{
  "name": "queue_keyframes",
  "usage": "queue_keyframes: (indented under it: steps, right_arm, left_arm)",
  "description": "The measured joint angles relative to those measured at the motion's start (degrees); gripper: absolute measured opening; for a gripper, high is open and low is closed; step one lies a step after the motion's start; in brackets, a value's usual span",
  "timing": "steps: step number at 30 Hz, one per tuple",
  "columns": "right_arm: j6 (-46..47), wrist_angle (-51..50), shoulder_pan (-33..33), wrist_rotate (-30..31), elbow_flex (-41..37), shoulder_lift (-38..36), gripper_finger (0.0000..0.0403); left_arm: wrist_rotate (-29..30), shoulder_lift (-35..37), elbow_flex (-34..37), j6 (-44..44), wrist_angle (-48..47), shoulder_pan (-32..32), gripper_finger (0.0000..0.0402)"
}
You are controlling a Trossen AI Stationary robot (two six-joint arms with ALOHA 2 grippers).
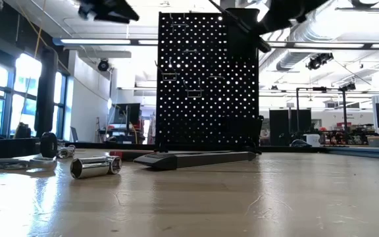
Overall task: Hang tools onto peg board
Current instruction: Hang the pliers on the peg board
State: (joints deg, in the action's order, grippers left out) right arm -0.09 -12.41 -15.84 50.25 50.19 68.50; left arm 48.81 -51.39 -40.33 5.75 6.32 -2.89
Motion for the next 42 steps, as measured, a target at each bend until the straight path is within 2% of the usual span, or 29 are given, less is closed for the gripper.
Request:
queue_keyframes:
  steps: [3,6,11,17,24,34,38,42]
  right_arm:
    - [-4.1,6.4,3.0,-1.4,0.0,1.1,0.0044]
    - [-8.0,13.5,5.8,-3.7,0.0,2.9,0.0044]
    - [-14.6,25.6,9.5,-5.3,0.0,6.2,0.0044]
    - [-22.9,41.0,13.1,-6.9,0.1,10.2,0.0044]
    - [-26.0,43.5,17.4,-8.6,8.3,17.7,0.0044]
    - [-32.4,43.1,19.1,1.9,22.1,29.3,0.0044]
    - [-30.7,43.7,19.1,2.1,23.6,30.6,0.0044]
    - [-27.3,44.6,18.7,1.5,23.7,30.6,0.0044]
  left_arm:
    - [-8.4,4.5,8.7,1.8,14.9,3.3,0.0201]
    - [-14.5,5.1,13.6,2.3,26.1,6.5,0.0201]
    - [-22.5,0.8,13.1,2.3,30.6,11.0,0.0201]
    - [-29.1,-6.1,8.0,2.0,32.6,14.7,0.0201]
    - [-30.7,-9.5,6.3,1.9,30.1,15.7,0.0201]
    - [-28.8,-3.1,6.3,3.4,15.9,15.4,0.0201]
    - [-28.8,-1.1,6.7,3.5,15.5,15.6,0.0201]
    - [-30.4,-1.4,6.8,3.3,19.9,15.9,0.0201]
